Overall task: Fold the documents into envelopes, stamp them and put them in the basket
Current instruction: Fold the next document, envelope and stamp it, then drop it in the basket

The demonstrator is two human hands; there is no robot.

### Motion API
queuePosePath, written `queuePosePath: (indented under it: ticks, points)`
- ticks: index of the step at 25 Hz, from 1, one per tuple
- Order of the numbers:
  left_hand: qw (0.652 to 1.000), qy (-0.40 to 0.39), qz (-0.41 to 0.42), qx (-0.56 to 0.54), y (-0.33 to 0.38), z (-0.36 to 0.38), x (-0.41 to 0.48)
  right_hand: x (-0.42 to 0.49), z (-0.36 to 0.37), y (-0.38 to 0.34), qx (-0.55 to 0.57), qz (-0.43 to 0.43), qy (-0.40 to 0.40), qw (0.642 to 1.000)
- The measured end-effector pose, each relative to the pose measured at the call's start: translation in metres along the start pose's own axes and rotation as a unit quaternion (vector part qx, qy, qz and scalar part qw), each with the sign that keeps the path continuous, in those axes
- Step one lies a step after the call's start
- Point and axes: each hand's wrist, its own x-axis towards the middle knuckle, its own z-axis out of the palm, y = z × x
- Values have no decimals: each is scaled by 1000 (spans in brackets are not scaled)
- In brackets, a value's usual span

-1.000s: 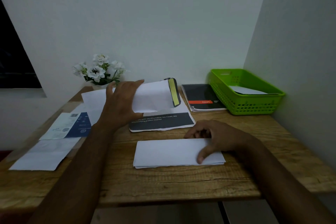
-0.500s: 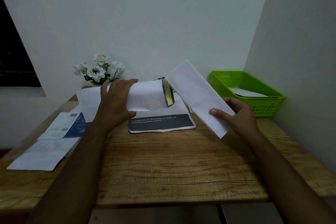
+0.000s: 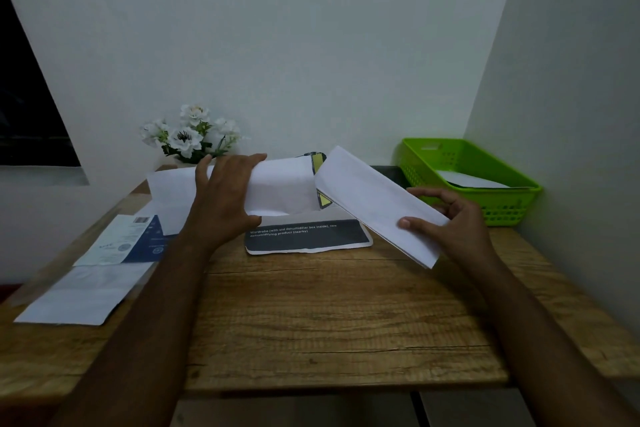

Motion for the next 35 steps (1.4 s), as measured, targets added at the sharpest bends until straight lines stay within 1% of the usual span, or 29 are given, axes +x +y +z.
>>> queuePosePath:
  ticks: [4, 6, 8, 12, 14, 17, 19, 22, 24, 26, 29, 35]
  points:
    - [1000, -8, -2, 3, 1, 0, -1, -1, -1, 3, 25, 19, -7, 999]
    - [1000, -17, 5, 6, 1, 0, -1, -2, -3, 5, 29, 21, -24, 999]
    - [999, -40, 25, -1, 2, 1, -1, -3, -3, 8, 31, 26, -47, 998]
    - [993, -79, 80, -27, 14, 5, 1, -4, -3, 11, 16, 38, -59, 997]
    - [990, -91, 101, -30, 20, 9, 1, -2, -2, 11, 0, 28, -56, 998]
    - [988, -95, 109, -47, 26, 13, 0, 2, 2, 14, -27, 36, -18, 999]
    - [990, -91, 100, -43, 25, 14, 0, 4, 3, 18, -30, 81, 14, 996]
    - [993, -80, 80, -33, 20, 12, -1, 7, -1, 22, -19, 191, 48, 980]
    - [995, -73, 64, -23, 16, 10, -1, 9, -5, 21, 41, 250, 54, 966]
    - [997, -64, 46, -14, 14, 9, -2, 9, -6, 19, 93, 277, 36, 956]
    - [998, -63, 27, -14, 12, 8, -2, 7, -7, 18, 91, 267, 21, 959]
    - [996, -81, 35, -22, 18, 10, 0, 5, -7, 12, 82, 220, 48, 971]
